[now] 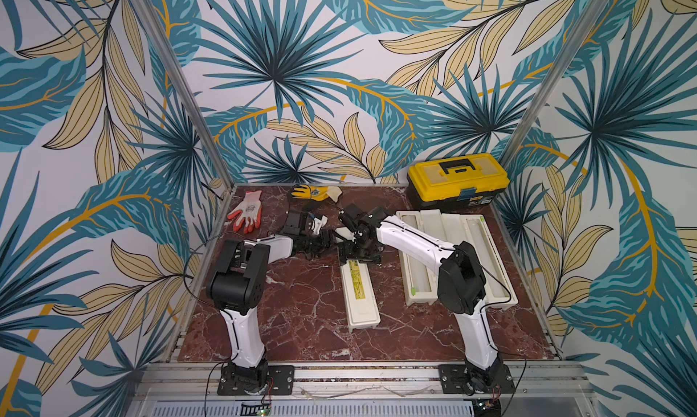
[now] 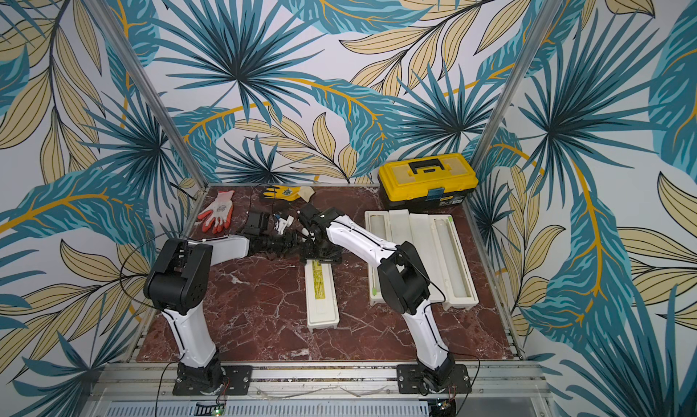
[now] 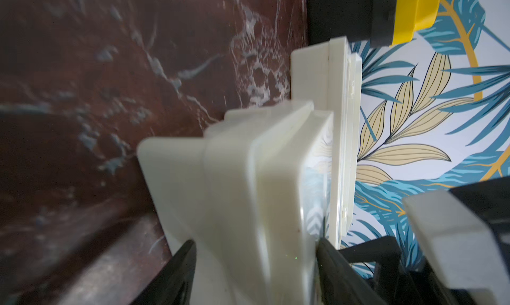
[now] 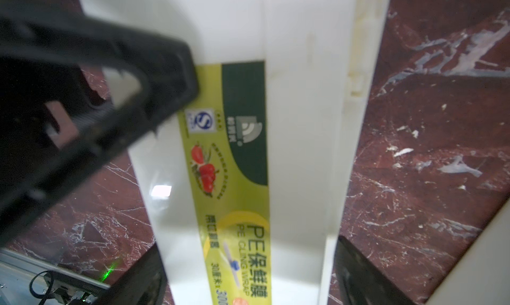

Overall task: Put plastic wrap rolls into dispensers
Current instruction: Close the lid on the plastic wrap cutting box.

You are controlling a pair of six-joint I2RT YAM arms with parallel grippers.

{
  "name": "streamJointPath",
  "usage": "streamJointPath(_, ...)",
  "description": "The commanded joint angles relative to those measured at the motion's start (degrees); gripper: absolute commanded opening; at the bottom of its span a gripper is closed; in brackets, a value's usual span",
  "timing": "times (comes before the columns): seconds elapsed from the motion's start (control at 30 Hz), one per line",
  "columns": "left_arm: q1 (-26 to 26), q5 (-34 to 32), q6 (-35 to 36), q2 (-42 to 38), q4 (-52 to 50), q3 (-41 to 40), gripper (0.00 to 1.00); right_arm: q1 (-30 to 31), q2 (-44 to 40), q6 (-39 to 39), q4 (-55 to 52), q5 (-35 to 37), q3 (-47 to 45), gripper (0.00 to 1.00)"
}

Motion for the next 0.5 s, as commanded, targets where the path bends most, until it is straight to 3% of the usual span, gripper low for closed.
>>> streamJointPath(0.0, -2.73, -9.04, 2.63, 2.89, -15.71, -7.14, 0.74, 0.41, 4.79, 4.82, 4.15, -2.55, -1.91, 0.71)
streamJointPath(0.2, -5.14, -7.35, 2.89, -0.19, -15.62, -11.00, 0.74, 0.41, 4.34, 5.12, 6.23, -1.81, -3.07, 0.71)
streamJointPath(0.33, -5.58, -8.87, 2.79, 0.74, -15.62, -12.10, 0.69, 0.67, 1.21, 4.73, 5.76, 1.18, -4.88, 0.91)
streamJointPath(0.47, -5.63, -9.70, 2.45, 2.84, -15.64, -11.96, 0.64, 1.28, -2.16, 3.94, 4.86, 1.57, -7.80, 0.99)
